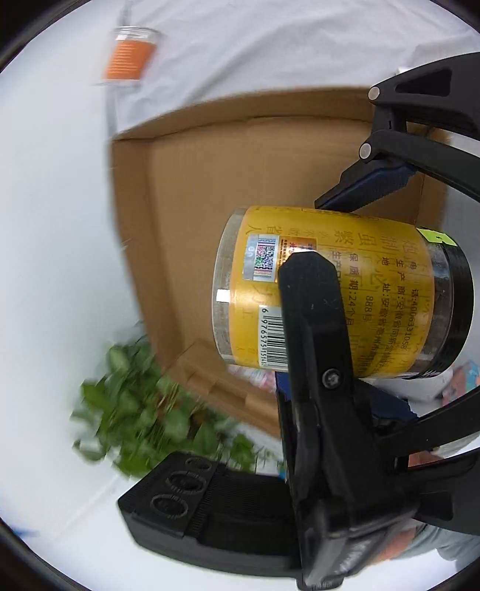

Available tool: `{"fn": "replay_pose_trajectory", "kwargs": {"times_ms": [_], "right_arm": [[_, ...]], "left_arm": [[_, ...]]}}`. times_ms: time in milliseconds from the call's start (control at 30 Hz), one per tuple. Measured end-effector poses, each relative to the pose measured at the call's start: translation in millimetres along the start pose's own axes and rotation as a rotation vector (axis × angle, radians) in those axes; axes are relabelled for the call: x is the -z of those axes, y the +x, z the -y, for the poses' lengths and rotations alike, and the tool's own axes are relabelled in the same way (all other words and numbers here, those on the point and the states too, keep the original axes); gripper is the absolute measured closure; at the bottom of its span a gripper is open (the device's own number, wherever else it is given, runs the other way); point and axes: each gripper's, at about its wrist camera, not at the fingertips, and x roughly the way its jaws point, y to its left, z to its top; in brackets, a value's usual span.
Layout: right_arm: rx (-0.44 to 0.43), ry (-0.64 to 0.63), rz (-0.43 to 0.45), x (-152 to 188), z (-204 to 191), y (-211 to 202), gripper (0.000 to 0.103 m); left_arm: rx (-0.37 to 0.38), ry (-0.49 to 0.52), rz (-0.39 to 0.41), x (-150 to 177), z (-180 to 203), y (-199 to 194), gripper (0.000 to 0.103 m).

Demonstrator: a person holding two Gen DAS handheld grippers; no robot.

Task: Organize rigid objects
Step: 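Grasp the yellow-labelled jar with the right gripper and place it beside the can, then grasp the white spray bottle with the right gripper and stand it in the box lid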

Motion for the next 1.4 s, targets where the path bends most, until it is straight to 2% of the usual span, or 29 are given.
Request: {"fn": "replay_pose_trajectory", "kwargs": {"times_ms": [67, 167, 267, 333, 400, 467, 500, 533, 600, 667, 700, 733, 767, 867, 967, 1033, 1067, 1133, 1300, 1400], "right_arm": [[0.061, 0.016, -0.007, 0.0, 2.1, 14.7, 0.018], [0.106, 0.072, -0.049, 0.3, 9.2, 33.1, 0.016], [0.211, -0.012, -0.064, 4.9, -1.2, 38.5, 0.016], [0.19, -0.065, -0.035, 7.1, -11.3, 26.1, 0.017], [0.152, -0.084, -0.016, 8.9, -16.2, 13.3, 0.017], [0.164, -0.096, -0.009, 10.1, -15.5, 10.9, 0.018], [0.162, -0.086, -0.028, 11.5, -12.8, 16.7, 0.023], [0.197, -0.077, -0.046, 14.0, -11.2, 23.3, 0.026], [0.224, -0.094, -0.049, 22.1, -16.7, 20.1, 0.027], [0.144, -0.11, -0.006, 31.1, -21.9, 1.1, 0.027], [0.085, -0.107, 0.027, 37.5, -21.7, -13.4, 0.028], [0.069, -0.1, 0.059, 43.9, -19.2, -26.2, 0.027], [0.083, -0.088, 0.101, 55.1, -14.1, -43.7, 0.025], [0.168, -0.038, 0.173, 88.9, 14.7, -80.0, 0.022], [0.284, 0.01, 0.125, 116.9, 51.7, -79.6, 0.024], [0.342, 0.027, 0.077, 131.5, 68.3, -68.1, 0.038], [0.367, 0.041, 0.045, 139.1, 75.7, -61.1, 0.042], [0.396, 0.06, 0.005, 152.3, 82.5, -51.2, 0.059], [0.361, -0.027, -0.022, 187.3, 46.5, -45.5, 0.058], [0.218, -0.072, -0.073, 211.1, 19.4, -40.1, 0.059]], "left_arm": [[-0.011, 0.029, -0.005, 2.8, 0.7, 3.7, 0.028], [-0.048, 0.069, 0.016, 5.2, 6.0, -4.4, 0.028], [-0.093, 0.092, 0.087, -0.7, -2.6, -27.4, 0.028], [-0.11, 0.085, 0.128, -8.2, -13.8, -39.3, 0.028], [-0.162, 0.08, 0.169, -17.0, -28.1, -48.6, 0.028], [-0.195, 0.062, 0.179, -22.1, -43.8, -49.4, 0.031], [-0.199, 0.04, 0.169, -21.3, -50.4, -49.0, 0.037], [-0.197, 0.032, 0.166, -16.7, -53.0, -50.4, 0.037], [-0.19, 0.089, 0.207, 2.7, -43.0, -60.9, 0.037], [-0.224, 0.159, 0.263, 25.8, -26.9, -72.9, 0.034], [-0.263, 0.192, 0.301, 42.2, -18.4, -81.1, 0.029], [-0.306, 0.226, 0.355, 61.0, -8.2, -90.9, 0.025], [-0.34, 0.258, 0.403, 81.8, 1.1, -99.9, 0.017], [-0.354, 0.29, 0.463, 129.2, 13.6, -115.3, 0.017], [-0.332, 0.272, 0.409, 166.0, 16.8, -112.7, 0.017], [-0.313, 0.229, 0.366, 182.2, 14.5, -107.2, 0.017], [-0.284, 0.208, 0.342, 189.4, 13.8, -104.5, 0.017], [-0.246, 0.172, 0.302, 196.7, 14.4, -97.3, 0.017], [-0.113, 0.111, 0.166, 209.6, 19.8, -80.1, 0.017], [-0.059, 0.122, 0.099, 211.0, 23.2, -64.6, 0.017]]}}
